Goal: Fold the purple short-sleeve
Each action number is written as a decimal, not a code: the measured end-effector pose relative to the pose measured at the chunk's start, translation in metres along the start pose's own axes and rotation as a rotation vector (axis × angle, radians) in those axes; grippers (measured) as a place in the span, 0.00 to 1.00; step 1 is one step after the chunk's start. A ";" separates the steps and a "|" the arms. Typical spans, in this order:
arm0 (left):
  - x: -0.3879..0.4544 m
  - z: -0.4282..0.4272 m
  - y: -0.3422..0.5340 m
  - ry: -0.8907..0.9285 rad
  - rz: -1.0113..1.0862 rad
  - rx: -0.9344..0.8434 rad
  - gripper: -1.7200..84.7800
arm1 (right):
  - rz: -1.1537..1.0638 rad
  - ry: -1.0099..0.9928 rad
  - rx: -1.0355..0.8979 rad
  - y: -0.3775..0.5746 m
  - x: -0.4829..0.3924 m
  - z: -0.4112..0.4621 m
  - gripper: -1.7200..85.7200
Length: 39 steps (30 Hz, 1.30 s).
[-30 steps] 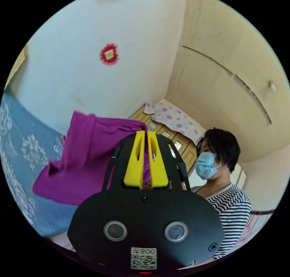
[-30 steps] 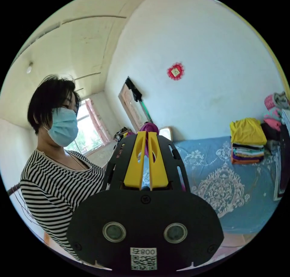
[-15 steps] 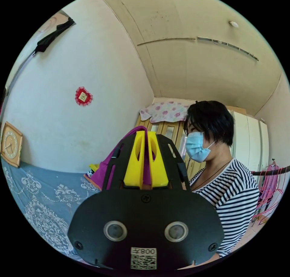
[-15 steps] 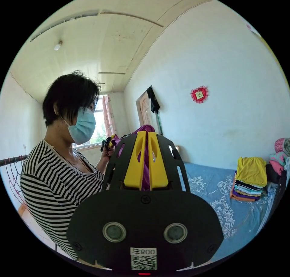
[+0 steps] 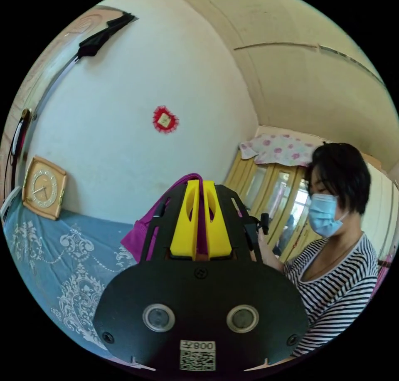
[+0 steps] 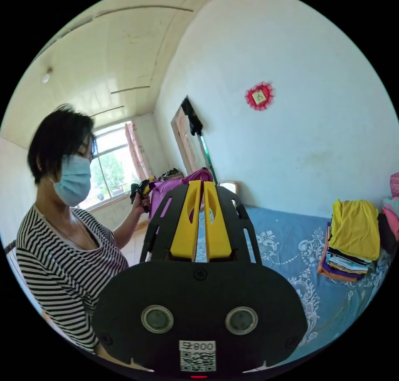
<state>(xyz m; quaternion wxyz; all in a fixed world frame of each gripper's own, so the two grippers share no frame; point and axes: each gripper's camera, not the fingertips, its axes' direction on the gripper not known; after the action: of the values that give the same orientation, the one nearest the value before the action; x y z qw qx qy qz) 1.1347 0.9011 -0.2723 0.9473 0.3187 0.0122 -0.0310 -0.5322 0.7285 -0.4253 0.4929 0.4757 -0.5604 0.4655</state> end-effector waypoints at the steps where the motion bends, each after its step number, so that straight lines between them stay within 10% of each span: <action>1: -0.028 0.017 0.002 -0.039 -0.029 -0.024 0.04 | 0.027 0.030 -0.035 -0.001 0.026 0.039 0.03; 17: -0.373 0.228 0.222 -0.416 -0.630 -0.461 0.10 | 0.655 0.459 -0.677 0.195 0.366 0.530 0.02; 25: -0.329 0.162 0.357 -0.411 -0.778 -0.547 0.11 | 0.641 0.219 -0.711 0.346 0.220 0.557 0.03; 39: -0.231 0.145 0.514 -0.433 -0.975 -0.684 0.14 | 0.840 0.350 -0.836 0.504 -0.019 0.558 0.09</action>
<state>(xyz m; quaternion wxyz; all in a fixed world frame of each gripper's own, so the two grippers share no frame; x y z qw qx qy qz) 0.9386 1.2335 0.1632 0.8535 -0.0579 -0.0268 -0.5172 -1.0924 0.2349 -0.5155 0.4968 -0.1021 -0.7458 0.4319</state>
